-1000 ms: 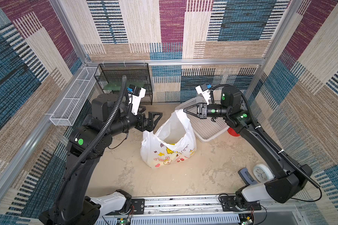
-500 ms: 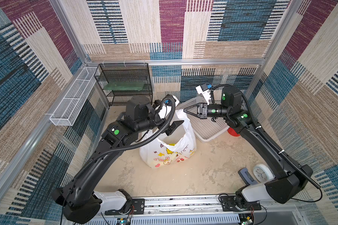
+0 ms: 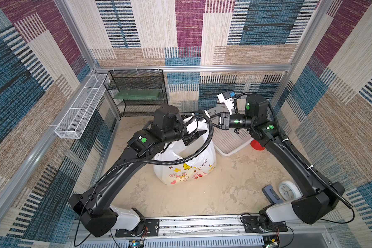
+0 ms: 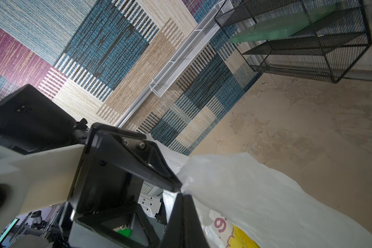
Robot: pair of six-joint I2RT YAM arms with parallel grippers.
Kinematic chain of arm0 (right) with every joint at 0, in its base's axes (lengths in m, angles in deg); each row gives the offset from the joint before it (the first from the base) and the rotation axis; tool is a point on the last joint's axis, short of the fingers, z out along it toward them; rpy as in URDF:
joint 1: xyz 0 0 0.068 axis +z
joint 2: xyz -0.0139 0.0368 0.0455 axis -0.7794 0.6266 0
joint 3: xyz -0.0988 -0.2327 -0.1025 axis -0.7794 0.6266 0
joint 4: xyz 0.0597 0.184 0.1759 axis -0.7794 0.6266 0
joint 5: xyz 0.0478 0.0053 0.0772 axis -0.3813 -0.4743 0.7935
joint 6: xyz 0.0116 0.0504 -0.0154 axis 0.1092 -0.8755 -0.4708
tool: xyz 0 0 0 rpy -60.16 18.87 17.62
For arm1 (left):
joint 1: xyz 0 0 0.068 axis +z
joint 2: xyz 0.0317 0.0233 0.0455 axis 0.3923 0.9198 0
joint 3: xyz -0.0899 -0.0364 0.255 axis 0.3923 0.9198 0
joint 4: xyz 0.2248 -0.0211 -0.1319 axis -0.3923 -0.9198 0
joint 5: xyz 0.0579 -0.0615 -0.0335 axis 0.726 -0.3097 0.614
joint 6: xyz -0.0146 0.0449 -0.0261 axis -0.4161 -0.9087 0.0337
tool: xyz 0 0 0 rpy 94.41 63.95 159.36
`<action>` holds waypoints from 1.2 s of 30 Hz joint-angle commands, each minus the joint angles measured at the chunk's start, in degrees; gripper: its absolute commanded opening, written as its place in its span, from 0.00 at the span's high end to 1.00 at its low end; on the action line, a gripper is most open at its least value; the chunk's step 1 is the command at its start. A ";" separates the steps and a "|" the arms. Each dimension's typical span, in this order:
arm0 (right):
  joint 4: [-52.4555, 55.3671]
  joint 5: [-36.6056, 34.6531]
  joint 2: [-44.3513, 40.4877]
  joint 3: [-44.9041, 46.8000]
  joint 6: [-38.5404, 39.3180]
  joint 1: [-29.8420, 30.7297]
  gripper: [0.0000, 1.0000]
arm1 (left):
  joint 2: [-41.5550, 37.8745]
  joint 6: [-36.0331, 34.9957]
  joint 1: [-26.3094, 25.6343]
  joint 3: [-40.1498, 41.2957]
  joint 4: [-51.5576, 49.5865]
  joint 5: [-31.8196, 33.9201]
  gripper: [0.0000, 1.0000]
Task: Place the banana into a plastic bag & tie a knot
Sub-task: Adjust the plastic bag at the center of the board.
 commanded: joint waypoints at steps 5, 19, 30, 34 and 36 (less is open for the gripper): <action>0.44 2.20 0.21 -0.61 -0.39 -0.03 1.00 | 0.47 -2.31 0.01 1.17 2.17 5.11 0.34; 0.82 2.55 -0.10 -0.41 -0.13 0.07 1.00 | -0.97 -6.83 -0.65 1.08 2.37 6.08 0.25; 1.40 3.50 0.31 -1.23 0.14 0.06 1.00 | 0.87 -13.20 -0.65 -0.85 -1.78 5.69 0.36; 1.47 3.81 0.27 -1.47 0.23 0.04 1.00 | 2.35 -12.68 -0.67 -1.82 -1.89 4.47 0.48; 1.57 3.75 0.23 -1.43 0.23 0.07 1.00 | 2.37 -12.34 -0.69 -1.64 -1.32 4.40 0.60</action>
